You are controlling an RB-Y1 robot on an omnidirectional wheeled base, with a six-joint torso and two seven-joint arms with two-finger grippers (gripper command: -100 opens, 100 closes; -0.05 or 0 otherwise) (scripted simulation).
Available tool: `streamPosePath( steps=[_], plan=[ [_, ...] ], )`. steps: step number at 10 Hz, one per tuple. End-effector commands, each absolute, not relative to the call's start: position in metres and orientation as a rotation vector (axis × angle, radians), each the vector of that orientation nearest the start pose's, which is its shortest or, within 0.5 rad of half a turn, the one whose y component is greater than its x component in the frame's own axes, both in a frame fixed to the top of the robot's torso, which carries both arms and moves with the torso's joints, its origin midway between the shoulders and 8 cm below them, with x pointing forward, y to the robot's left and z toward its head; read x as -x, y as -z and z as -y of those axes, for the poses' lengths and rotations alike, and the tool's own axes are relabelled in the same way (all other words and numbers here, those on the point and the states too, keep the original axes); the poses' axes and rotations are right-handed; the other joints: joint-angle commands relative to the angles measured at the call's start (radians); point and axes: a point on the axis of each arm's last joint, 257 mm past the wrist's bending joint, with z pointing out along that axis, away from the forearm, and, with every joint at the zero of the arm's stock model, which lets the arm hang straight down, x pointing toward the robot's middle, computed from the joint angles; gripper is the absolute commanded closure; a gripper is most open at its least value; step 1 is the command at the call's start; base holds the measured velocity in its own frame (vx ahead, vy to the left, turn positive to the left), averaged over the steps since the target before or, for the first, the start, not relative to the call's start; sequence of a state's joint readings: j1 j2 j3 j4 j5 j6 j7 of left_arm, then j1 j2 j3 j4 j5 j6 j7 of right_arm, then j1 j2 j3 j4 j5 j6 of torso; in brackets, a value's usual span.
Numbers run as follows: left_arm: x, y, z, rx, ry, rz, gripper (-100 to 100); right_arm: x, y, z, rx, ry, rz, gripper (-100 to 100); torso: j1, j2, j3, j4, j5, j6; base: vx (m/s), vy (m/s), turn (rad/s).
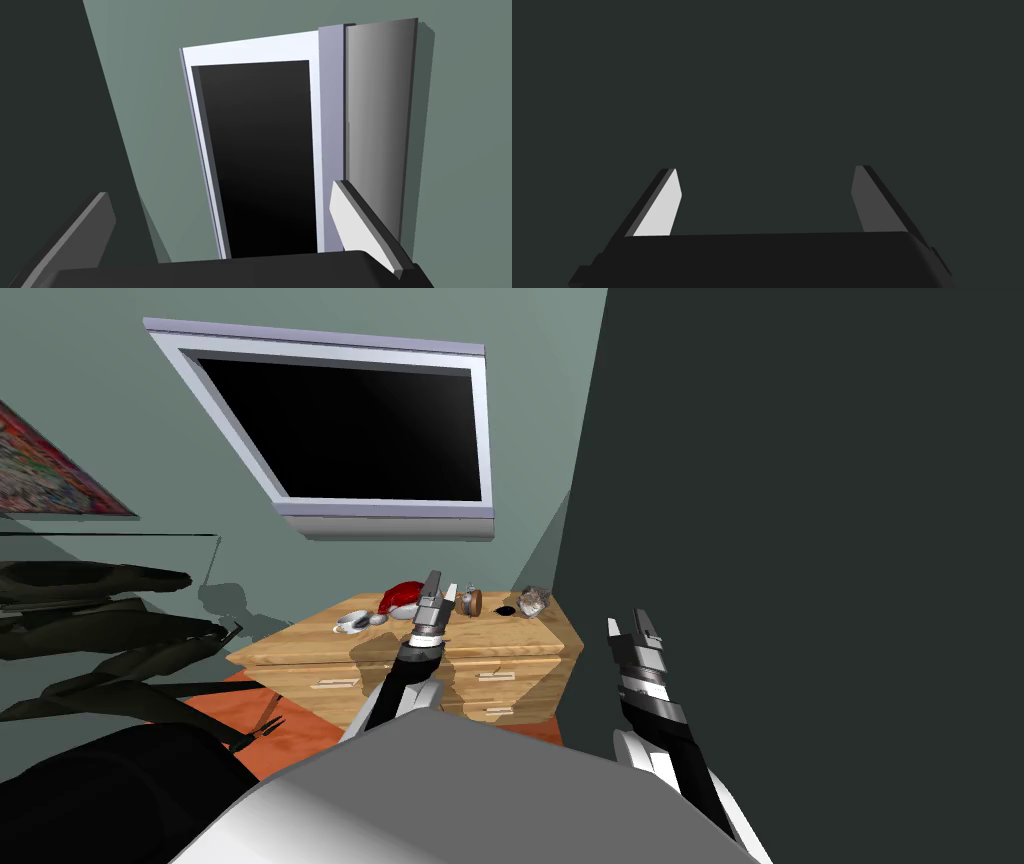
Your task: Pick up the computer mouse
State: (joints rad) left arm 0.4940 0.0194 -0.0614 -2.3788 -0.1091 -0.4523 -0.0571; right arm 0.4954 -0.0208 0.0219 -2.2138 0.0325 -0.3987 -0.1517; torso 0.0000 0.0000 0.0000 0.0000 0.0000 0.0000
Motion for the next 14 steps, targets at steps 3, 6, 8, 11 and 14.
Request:
streamPosePath(
  steps=[3, 6, 8, 11, 14],
  plan=[
    [-0.364, -0.038, -0.239, 0.544, 1.254, -0.767, -100, -0.373, 0.025, 0.272, -0.827, -1.4, -0.715, 0, 0.0, 0.008, 0.004, 0.002, 0.0, 0.0, -0.124, 0.002, -0.063],
    [-0.386, -0.021, -0.241, 0.582, 1.246, -0.832, -100, -0.373, 0.025, 0.272, -0.827, -1.4, -0.715, 0, 0.001, 0.005, 0.003, 0.001, 0.0, 0.0, -0.083, 0.016, -0.077],
    [-0.402, -0.007, -0.245, 0.62, 1.232, -0.88, -100, -0.373, 0.026, 0.272, -0.827, -1.399, -0.715, 0, 0.002, 0.005, 0.003, 0.001, 0.0, 0.0, -0.071, 0.009, -0.066],
    [-0.417, 0.006, -0.249, 0.657, 1.216, -0.925, -100, -0.373, 0.026, 0.272, -0.827, -1.4, -0.715, 0, 0.001, 0.004, 0.002, 0.001, 0.0, 0.0, -0.056, 0.003, -0.064],
    [-0.446, 0.027, -0.259, 0.712, 1.188, -0.994, -100, -0.373, 0.026, 0.272, -0.827, -1.399, -0.715, 0, 0.002, 0.004, 0.002, 0.001, 0.0, 0.0, -0.068, 0.018, -0.09]
  ],
)
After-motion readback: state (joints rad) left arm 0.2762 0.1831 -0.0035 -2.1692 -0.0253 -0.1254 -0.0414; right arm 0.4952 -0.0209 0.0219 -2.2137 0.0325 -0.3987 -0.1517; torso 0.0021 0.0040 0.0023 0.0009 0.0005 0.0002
